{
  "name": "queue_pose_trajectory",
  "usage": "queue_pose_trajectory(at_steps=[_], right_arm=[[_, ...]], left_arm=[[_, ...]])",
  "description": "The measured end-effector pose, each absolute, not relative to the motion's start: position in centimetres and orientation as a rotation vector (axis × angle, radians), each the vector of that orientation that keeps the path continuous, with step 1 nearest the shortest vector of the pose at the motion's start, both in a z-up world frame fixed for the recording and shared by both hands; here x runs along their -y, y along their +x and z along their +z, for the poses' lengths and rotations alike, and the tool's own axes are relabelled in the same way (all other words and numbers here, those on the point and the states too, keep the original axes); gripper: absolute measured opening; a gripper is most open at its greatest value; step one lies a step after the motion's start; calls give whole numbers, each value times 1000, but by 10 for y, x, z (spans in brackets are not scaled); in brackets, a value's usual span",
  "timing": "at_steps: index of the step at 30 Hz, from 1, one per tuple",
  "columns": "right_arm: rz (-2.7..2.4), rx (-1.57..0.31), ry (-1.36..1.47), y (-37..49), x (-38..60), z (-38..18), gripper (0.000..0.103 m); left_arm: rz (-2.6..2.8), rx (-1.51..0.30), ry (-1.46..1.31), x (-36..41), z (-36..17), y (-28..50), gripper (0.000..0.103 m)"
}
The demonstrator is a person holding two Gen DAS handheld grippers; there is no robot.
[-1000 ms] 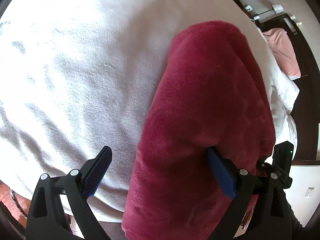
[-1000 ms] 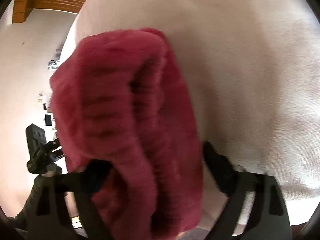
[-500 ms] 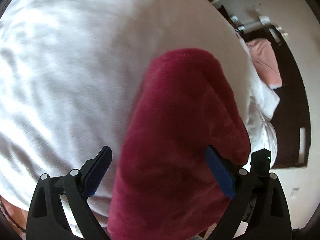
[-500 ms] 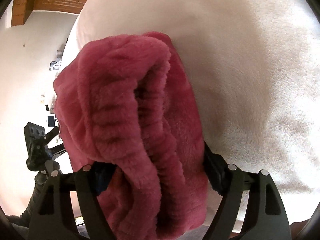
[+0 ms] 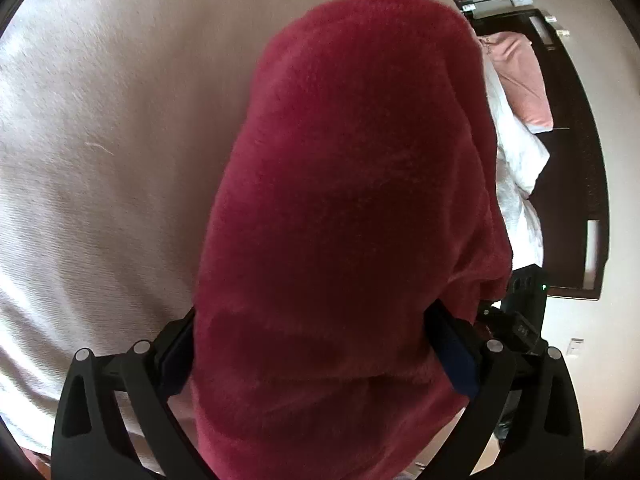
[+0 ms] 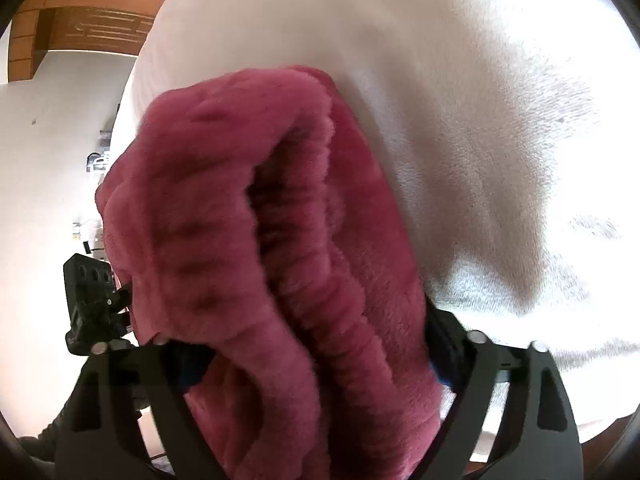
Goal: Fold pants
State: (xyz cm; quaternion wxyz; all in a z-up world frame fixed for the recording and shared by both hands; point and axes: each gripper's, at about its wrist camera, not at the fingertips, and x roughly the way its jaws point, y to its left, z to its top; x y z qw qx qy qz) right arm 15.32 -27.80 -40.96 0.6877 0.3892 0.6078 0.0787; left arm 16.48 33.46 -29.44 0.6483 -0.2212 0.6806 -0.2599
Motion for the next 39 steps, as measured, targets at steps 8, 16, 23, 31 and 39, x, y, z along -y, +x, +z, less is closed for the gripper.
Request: queue_pose_trajectory(at_steps=[8, 16, 23, 31, 39], right_arm=[[64, -1322, 749, 135, 268, -365, 50], [8, -1228, 612, 111, 248, -293, 45], [17, -1112, 580, 104, 250, -238, 45], [78, -1080, 577, 120, 284, -224, 45], [176, -1078, 550, 176, 333, -220, 45]], left_arm=[[-687, -1522, -476, -336, -277, 164, 59], [-776, -1437, -432, -348, -240, 164, 50], [-812, -1320, -442, -359, -198, 179, 50], [-750, -1244, -439, -342, -169, 209, 50], [-614, -1205, -474, -321, -159, 257, 51]])
